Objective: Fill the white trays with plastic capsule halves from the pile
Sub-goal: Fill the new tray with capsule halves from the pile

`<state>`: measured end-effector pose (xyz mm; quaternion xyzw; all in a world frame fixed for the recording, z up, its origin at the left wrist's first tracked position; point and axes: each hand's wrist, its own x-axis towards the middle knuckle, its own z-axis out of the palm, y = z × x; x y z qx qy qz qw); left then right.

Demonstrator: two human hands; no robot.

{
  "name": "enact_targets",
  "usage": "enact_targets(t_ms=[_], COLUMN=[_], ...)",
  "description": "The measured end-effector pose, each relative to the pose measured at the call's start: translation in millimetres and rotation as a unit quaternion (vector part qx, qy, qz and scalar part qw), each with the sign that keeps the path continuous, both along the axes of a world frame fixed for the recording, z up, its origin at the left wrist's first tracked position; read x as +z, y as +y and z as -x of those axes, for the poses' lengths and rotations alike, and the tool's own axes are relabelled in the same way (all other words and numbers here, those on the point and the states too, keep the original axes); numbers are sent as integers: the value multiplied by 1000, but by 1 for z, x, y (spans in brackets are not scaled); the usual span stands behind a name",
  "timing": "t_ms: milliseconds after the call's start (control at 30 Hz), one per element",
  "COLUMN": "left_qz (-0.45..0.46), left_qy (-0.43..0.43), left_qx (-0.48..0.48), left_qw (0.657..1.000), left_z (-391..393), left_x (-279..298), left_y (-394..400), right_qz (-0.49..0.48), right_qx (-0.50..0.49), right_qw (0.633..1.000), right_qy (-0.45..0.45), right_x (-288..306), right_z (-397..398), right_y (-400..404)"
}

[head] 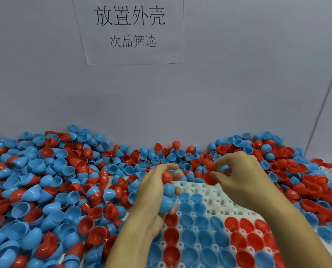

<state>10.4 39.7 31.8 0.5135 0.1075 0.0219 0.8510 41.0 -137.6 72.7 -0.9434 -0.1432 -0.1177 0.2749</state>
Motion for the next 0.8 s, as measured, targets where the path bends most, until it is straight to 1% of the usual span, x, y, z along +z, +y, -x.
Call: enact_targets(t_ms=[67, 167, 267, 333, 500, 600, 733, 800], left_qz=[31, 31, 18, 17, 61, 57, 48, 28], left_qy=[0, -4, -6, -7, -9, -12, -21, -33], left_qx=[11, 20, 20, 20, 9, 17, 7, -4], left_qw=[999, 999, 1000, 1000, 998, 998, 999, 999], left_z=[0, 0, -1, -1, -1, -1, -2, -1], left_x=[-1, -2, -2, -3, -3, -5, -7, -7], left_y=[3, 3, 2, 2, 2, 2, 0, -2], right_qz=[88, 184, 257, 279, 270, 247, 205, 159], right_qx=[-27, -47, -37, -27, -19, -17, -28, -9], right_qw=[994, 977, 957, 949, 950, 953, 967, 981], right_qy=[64, 100, 127, 140, 158, 173, 149, 112], right_x=[-1, -12, -27, -37, -45, -35, -23, -20], right_z=[-7, -17, -22, -25, -27, -21, -13, -10], right_y=[-6, -2, 8, 12, 12, 9, 7, 6])
